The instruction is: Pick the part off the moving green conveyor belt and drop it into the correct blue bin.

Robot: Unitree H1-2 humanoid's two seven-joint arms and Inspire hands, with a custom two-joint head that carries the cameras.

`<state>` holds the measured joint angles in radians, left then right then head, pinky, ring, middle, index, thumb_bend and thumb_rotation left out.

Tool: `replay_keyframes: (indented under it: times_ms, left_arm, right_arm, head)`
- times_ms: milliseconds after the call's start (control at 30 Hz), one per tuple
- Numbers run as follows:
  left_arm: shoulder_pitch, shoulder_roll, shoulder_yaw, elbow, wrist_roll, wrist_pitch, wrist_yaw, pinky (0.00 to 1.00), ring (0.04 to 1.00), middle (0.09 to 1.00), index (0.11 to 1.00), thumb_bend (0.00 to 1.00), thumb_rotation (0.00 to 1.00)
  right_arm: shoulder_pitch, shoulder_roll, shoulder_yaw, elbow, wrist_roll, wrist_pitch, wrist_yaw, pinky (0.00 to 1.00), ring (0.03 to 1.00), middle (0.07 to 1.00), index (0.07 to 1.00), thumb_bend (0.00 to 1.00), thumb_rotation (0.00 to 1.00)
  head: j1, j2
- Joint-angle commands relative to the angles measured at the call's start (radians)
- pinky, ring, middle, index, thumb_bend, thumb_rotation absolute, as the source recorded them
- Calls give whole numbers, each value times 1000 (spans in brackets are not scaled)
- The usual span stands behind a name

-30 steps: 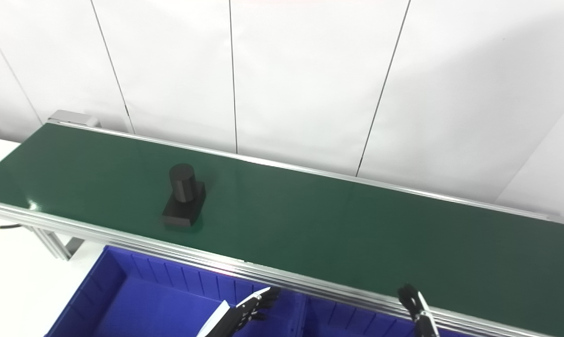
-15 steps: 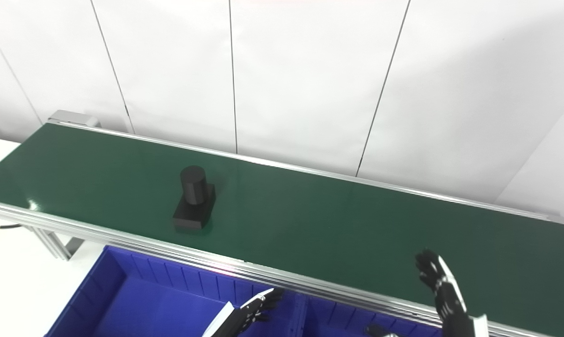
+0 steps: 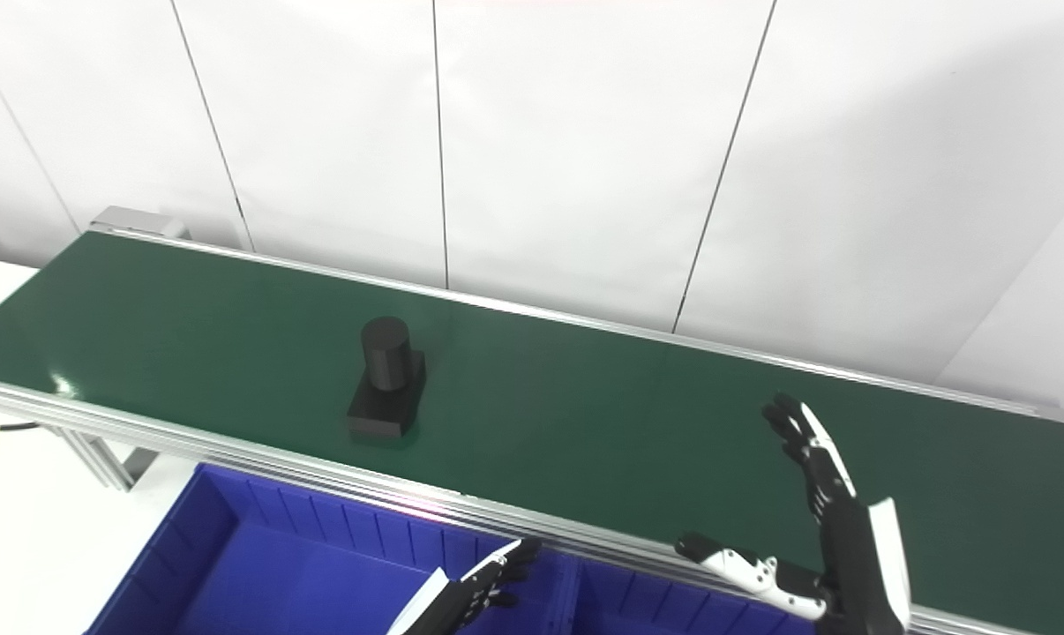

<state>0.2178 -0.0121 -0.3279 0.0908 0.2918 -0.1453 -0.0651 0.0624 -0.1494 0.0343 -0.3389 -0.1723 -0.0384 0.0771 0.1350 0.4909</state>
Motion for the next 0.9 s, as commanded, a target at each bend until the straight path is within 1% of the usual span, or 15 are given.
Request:
replay_keyframes:
  times_ms: [0,33,67,200,267,333,433,533,667,767,867]
  left_arm:
    - [-16,-9,-5,-21,1,-4,2,830,902,932,917,772,722]
    - [-15,-6,-8,-29,10,6,0,828,905,937,921,770,765]
    - [-14,-5,-11,-36,17,14,-2,826,906,938,922,768,784]
    - [-6,-6,-13,-56,9,47,-8,836,912,941,922,770,812]
    - [-5,-6,-15,-58,7,47,-6,850,916,940,922,767,827]
    - [-4,-4,-16,-60,6,45,-5,853,916,939,923,764,834]
    - [0,0,-17,-60,6,24,-1,851,910,932,922,758,849]
    - [2,3,-18,-64,9,19,2,849,906,926,921,766,871]
    - [14,5,-12,-79,-15,27,-7,860,911,927,924,778,878]
    - [26,3,-10,-97,-22,41,-6,862,913,925,922,779,873]
    - [45,-4,-3,-118,-52,49,-9,867,914,920,917,775,862]
  right_arm:
    - [-46,-13,5,-42,-4,29,18,942,909,879,921,795,264]
    - [-59,-15,9,-44,-9,45,26,945,904,873,917,789,253]
    - [-72,-16,14,-45,-16,58,32,941,900,870,913,786,244]
    - [-113,-17,31,-39,-56,100,46,908,880,857,903,791,247]
    - [-133,-17,40,-32,-69,122,54,888,884,859,905,803,282]
    - [-152,-18,50,-25,-80,131,60,887,888,862,906,800,292]
    - [-190,-14,65,-3,-95,151,73,901,895,869,908,800,309]
    - [-213,-14,76,10,-111,165,80,886,890,876,912,791,330]
    - [-261,-7,101,59,-140,183,84,879,891,875,911,797,339]
    - [-294,0,118,100,-157,201,86,862,888,873,917,818,371]
    - [-321,7,131,134,-166,204,85,843,880,873,919,818,365]
  head:
    - [-5,7]
    - [-8,8]
    - [-11,9]
    - [-19,13]
    - [-22,15]
    - [-25,18]
    - [-27,21]
    - [-31,23]
    - [-40,23]
    - [-45,24]
    - [-52,27]
